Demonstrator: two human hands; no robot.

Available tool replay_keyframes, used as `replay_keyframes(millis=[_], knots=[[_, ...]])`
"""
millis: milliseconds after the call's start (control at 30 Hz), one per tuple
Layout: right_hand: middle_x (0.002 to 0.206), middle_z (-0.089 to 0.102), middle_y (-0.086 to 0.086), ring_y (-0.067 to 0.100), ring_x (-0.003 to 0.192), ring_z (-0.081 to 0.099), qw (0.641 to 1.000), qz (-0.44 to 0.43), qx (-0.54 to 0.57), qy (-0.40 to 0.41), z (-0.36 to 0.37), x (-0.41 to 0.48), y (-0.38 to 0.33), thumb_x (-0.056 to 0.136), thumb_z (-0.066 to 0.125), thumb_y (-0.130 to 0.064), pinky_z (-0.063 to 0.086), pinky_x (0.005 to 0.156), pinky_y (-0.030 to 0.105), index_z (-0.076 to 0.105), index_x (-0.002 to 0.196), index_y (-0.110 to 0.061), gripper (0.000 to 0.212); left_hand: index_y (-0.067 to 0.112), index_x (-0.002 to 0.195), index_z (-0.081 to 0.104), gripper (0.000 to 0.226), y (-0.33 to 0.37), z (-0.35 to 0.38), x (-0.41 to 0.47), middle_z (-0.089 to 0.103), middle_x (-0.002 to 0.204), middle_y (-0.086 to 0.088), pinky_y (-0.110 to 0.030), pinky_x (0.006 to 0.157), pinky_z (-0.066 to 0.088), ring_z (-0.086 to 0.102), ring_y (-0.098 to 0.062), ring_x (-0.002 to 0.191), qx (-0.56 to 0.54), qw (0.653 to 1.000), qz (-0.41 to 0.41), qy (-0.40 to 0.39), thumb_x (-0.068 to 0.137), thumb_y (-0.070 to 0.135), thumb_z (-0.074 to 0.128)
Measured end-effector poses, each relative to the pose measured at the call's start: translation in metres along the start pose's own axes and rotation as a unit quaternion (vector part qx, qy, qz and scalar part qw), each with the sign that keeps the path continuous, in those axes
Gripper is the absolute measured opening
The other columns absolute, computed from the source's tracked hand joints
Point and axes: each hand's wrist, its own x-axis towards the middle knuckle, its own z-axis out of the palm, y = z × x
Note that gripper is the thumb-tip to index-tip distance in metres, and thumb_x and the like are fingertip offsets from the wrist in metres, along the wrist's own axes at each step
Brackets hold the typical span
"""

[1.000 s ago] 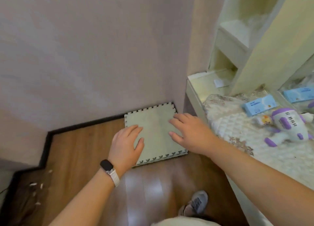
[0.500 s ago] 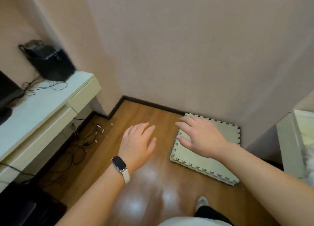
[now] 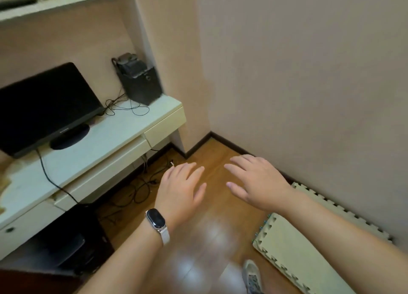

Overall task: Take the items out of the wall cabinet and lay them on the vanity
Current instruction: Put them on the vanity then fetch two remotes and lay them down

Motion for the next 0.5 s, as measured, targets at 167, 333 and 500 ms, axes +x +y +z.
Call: replay_keyframes(millis=[167, 333, 500], knots=[[0.133, 0.057, 0.002, 0.023, 0.124, 0.051, 0.999, -0.041, 0.027, 0.004, -0.01, 0.058, 0.049, 0.094, 0.036, -0.054, 0.044, 0.097, 0.038, 0.056, 0.132, -0.021, 0.054, 0.022, 0.124, 0.063, 0.046, 0.003, 0.001, 0.058, 0.065, 0.124, -0.002, -0.04, 0.101, 0.043, 0.058, -0.021, 0.118, 0.02, 0.999, -0.035, 0.011, 0.09, 0.044, 0.041], [0.132, 0.059, 0.004, 0.025, 0.122, 0.053, 0.992, -0.127, 0.024, 0.011, -0.011, 0.124, 0.06, 0.093, 0.041, -0.052, 0.044, 0.097, 0.039, 0.057, 0.13, -0.021, 0.052, 0.022, 0.124, 0.063, 0.044, -0.019, -0.005, 0.082, 0.064, 0.126, -0.002, -0.044, 0.101, 0.044, 0.058, -0.023, 0.118, 0.047, 0.995, -0.085, 0.02, 0.09, 0.043, 0.045], [0.131, 0.058, 0.002, 0.024, 0.12, 0.052, 0.984, -0.174, 0.028, 0.015, -0.009, 0.192, 0.048, 0.092, 0.04, -0.053, 0.044, 0.095, 0.039, 0.057, 0.129, -0.022, 0.051, 0.022, 0.125, 0.062, 0.042, -0.064, -0.016, 0.099, 0.063, 0.125, 0.0, -0.041, 0.097, 0.046, 0.058, -0.022, 0.114, 0.061, 0.988, -0.136, 0.034, 0.09, 0.042, 0.049]])
